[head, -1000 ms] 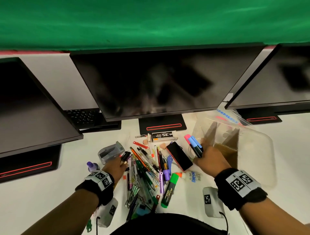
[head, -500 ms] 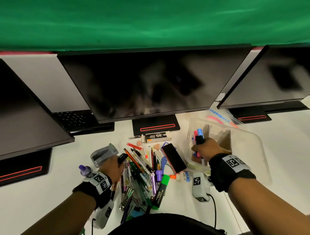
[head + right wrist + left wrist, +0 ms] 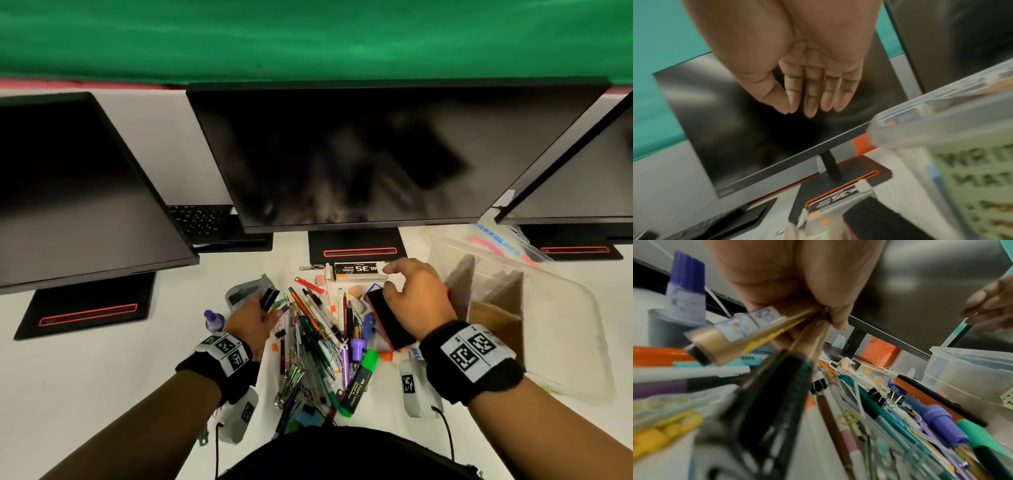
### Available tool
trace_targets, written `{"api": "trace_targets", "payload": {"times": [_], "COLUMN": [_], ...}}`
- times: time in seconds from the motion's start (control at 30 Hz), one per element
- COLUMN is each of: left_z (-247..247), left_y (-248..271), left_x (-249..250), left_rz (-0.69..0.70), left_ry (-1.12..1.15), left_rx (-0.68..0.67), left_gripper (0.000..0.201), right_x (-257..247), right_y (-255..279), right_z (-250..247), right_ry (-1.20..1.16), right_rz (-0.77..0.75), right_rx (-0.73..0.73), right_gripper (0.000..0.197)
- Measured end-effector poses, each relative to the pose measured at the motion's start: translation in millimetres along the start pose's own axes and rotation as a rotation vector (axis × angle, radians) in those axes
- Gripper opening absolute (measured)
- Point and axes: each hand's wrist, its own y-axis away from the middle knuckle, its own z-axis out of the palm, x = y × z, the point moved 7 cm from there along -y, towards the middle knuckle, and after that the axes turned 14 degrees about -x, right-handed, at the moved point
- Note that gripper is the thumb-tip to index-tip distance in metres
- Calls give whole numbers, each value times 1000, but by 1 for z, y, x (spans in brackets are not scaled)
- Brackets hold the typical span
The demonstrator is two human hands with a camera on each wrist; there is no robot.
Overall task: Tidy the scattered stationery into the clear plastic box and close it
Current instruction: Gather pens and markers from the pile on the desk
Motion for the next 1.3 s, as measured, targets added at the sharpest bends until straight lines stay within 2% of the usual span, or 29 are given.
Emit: {"api": "trace_targets", "payload": {"times": [0.07,0.13,0.27,0.37,0.5,0.6,0.73,0.9,1.07,1.3], "left_z": [-5,-9,-10,-12,-7,-2,2,7,11,12], "left_y": [6,6,-2,-7,-14,-18,-26,-30,-31,-32], "left_x": [1,-8,-23,-28,-32,-33,-33,-30,-29,-29], "left_rz": [-19,-99,-184,-220,-274,-264,-239,-202,-207,-201], "left_ry": [-50,-100,-173,-189,-211,-214,-271,-305,-254,-261], "left_rx": [10,-14,-89,-98,-130,-157,-171,-173,-202,-202], "left_gripper": [37,42,47,36,24,28,45,40,29,29], "right_x": [-14,-18,1,8,15,17,18,27,26,23], "right_y": [-6,-12,-24,-33,-44,-50,-55,-54,-55,-54], "right_z": [27,56,105,128,139,145,155,162,165,160], "right_ry": [24,74,233,370,455,471,444,353,364,328], "right_rz": [-53,-41,117,228,289,278,216,209,198,207], "right_rx": [-142,-282,-476,-547,-530,-543,-531,-528,-540,-557], "right_gripper": [19,18,23,30,34,30,26,30,28,29]}}
